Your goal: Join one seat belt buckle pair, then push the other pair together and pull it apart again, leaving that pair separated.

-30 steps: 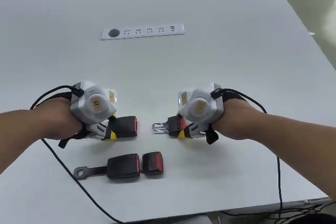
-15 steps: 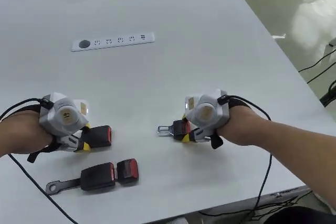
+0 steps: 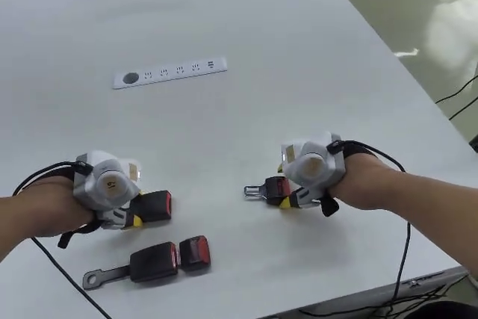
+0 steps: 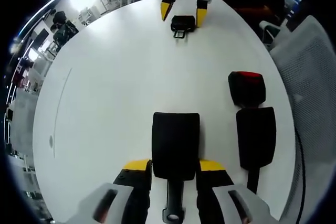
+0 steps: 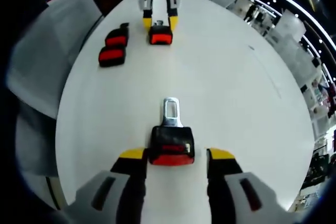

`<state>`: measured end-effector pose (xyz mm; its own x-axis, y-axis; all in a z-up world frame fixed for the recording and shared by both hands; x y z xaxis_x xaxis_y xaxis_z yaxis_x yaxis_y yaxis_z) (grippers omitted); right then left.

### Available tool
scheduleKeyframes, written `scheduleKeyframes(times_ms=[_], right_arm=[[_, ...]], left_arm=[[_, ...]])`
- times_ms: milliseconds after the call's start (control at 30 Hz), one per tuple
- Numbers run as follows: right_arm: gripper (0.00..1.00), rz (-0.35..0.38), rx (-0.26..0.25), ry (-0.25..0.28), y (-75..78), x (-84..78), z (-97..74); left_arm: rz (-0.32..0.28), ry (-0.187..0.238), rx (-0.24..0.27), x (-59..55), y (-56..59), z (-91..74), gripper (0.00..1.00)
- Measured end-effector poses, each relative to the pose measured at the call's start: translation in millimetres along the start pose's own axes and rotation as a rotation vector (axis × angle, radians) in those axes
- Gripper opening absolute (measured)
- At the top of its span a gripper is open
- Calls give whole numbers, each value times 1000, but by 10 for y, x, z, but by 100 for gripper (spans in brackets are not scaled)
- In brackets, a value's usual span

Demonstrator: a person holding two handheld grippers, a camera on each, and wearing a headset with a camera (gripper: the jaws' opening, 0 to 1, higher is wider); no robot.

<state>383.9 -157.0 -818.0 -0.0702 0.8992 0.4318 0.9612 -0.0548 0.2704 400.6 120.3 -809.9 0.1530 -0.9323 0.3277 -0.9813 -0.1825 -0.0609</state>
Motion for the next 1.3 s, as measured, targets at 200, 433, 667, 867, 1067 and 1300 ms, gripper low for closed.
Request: scheduleKeyframes(times_ms=[200,433,667,867,1067,1300], right_arm=[[48,138,-62,51,-72,-67,-139],[61,423,-192,270,-309,-2,-457],[84,451,-253,322,-553,110,-644],[92,491,-272,340,-714,118,-831],[100,487,-283,342,-825,84,-937],[100,529,-267,353,-928,67,-956]], left_arm=[[-42,-27,35,-91,-1,-62,55],[-141,97,139,-186,83,-443,61],[-274,125,210,-521,396,-638,70],[-440,250,248,-658,612,-881,79],[-551,321,281,-828,829,-1021,98],[-599,358,300,-979,968,-1061,100]])
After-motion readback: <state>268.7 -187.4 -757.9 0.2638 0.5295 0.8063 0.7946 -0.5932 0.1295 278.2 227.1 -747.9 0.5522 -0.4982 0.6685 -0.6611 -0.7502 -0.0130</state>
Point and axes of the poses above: the centre of the closed fingertips' face, and the gripper's own axes: z roughly forward along the fingers, y roughly to its right, x roughly out of its top, the point moved 4 cm from there along -z, roughly backward along the fingers, and after that the axes turned 10 degrees about -z, right-handed, at the moved point
